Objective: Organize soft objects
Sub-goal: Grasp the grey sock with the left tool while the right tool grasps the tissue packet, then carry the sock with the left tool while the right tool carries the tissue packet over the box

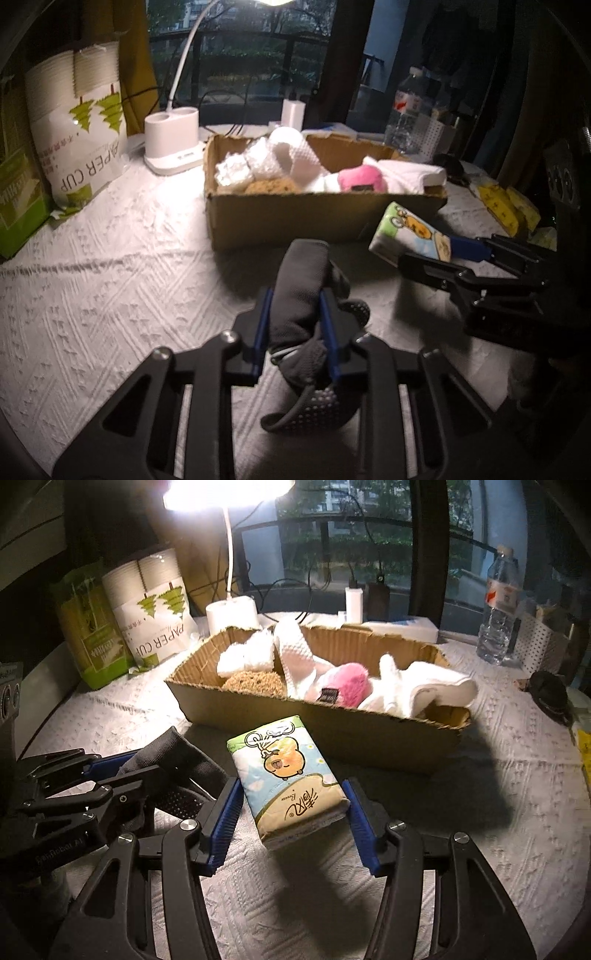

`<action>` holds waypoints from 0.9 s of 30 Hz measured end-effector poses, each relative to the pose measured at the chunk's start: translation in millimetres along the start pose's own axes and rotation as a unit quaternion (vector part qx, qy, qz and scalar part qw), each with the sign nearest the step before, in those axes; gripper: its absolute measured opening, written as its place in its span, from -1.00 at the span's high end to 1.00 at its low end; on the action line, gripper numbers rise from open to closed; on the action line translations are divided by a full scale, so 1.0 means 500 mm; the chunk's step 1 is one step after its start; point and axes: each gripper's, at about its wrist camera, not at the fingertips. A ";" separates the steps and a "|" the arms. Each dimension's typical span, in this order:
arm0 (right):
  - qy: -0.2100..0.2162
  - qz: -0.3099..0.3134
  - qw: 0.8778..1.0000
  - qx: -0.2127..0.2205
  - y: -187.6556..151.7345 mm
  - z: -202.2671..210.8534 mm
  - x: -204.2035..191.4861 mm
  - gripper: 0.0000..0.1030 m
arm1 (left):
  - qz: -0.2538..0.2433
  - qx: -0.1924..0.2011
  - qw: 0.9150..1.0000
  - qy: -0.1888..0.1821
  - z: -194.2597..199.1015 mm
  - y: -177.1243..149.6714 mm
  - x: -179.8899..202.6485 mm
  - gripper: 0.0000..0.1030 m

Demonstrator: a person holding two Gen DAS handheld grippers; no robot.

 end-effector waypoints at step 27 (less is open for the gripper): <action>-0.006 -0.005 0.998 0.063 0.054 0.097 0.061 -0.13 | -0.021 0.070 0.997 0.009 0.077 0.104 0.057 0.49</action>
Point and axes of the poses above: each gripper's, at about its wrist camera, not at the fingertips, and z roughly against the way its jaws point, x to its right, y to its top, and after that the axes turned 3 degrees about -z, right-handed
